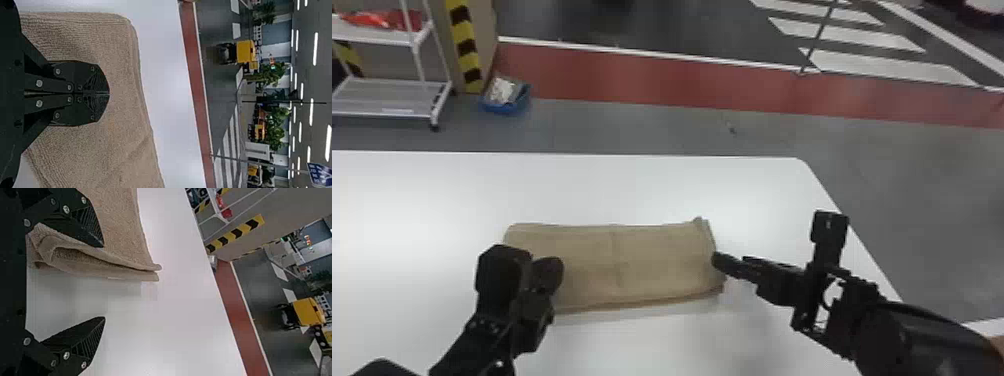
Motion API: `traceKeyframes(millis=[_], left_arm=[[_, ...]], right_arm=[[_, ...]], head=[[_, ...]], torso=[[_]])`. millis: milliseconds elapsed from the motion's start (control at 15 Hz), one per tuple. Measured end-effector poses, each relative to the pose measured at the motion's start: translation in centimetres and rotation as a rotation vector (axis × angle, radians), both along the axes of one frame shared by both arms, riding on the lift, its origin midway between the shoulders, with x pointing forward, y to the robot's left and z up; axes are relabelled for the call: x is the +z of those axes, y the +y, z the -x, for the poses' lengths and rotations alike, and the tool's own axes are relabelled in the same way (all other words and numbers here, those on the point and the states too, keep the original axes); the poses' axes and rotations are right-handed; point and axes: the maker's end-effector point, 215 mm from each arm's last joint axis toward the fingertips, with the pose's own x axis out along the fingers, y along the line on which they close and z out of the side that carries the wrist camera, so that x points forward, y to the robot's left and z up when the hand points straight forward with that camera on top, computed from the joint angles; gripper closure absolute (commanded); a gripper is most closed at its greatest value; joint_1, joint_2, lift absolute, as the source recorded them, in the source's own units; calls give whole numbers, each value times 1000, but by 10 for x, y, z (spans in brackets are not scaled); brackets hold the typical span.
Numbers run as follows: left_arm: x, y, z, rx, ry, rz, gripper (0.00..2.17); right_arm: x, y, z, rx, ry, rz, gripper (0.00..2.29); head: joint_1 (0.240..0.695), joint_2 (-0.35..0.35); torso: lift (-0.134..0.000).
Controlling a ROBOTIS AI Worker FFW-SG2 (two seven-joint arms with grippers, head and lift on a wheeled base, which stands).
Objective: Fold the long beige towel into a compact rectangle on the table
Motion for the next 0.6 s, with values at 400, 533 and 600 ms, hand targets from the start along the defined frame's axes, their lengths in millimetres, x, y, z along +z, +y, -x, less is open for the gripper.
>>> traceKeyframes(millis=[400,533,600], left_arm=[[-3,0,6,-1,6,4,1916],[-4,0,9,-2,6,8,1916],[-4,-1,11,-4,8,10,1916]], right_arm=[[17,14,-8,23,84,-20,286],[21,18,-13,31,120,-14,289],[20,21,-14,34,142,-8,289]], head=[[695,-216],[695,-212],[695,-210]], torso=[[-124],[-124],[-124]])
